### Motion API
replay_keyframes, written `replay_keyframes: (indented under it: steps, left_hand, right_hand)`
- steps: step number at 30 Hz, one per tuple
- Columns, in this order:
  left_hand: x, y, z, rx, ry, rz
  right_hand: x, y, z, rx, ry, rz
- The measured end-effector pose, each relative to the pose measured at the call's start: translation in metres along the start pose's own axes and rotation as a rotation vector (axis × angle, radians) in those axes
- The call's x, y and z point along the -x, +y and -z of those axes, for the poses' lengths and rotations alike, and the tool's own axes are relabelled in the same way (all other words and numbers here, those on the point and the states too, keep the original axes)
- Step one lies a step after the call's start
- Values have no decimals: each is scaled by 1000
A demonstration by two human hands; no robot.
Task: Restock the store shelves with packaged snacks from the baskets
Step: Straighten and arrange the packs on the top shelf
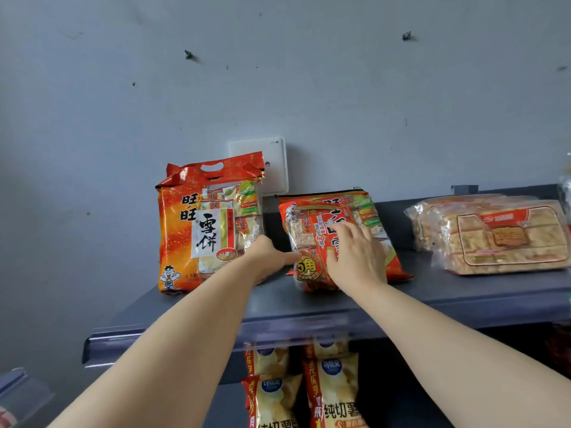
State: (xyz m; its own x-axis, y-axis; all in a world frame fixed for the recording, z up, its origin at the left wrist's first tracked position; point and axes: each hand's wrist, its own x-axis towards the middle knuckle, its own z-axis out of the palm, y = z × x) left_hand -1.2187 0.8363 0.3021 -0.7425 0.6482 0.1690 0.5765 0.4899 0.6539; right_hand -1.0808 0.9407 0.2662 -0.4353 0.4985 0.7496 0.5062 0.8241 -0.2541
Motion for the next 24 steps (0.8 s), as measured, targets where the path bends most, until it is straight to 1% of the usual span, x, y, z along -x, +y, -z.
replay_keyframes:
  steps: [2, 3, 5, 7, 8, 10, 12, 15, 18, 20, 24]
  left_hand:
    - [3, 17, -20, -25, -143, 45]
    - [3, 23, -30, -7, -177, 71]
    - [-4, 32, -50, 62, -179, 131]
    - [-11, 36, -64, 102, -121, 171]
    - [-15, 36, -68, 72, -87, 181]
    - [-22, 34, -73, -56, -19, 169]
    - [-27, 33, -78, -106, 48, 155]
    - [-31, 33, -81, -88, 95, 125]
    - [-35, 37, -83, -72, 103, 153]
    - [-37, 38, -83, -89, 91, 179]
    - [-42, 39, -87, -140, 111, 231]
  right_hand:
    - [-1, 26, 5, 62, -96, -146]
    - [-1, 38, 7, 50, -162, -219]
    - [-3, 61, 8, -27, -296, -323]
    - [-5, 80, 5, -151, -404, -377]
    - [-6, 87, 2, -207, -431, -391]
    - [-12, 100, -2, -263, -445, -417]
    - [-20, 108, -3, -318, -468, -444]
    - [-33, 118, -10, -494, -529, -496]
    - [-48, 129, -18, -761, -575, -588]
    - [-57, 134, -24, -876, -587, -657]
    - [-69, 137, -37, -911, -630, -646]
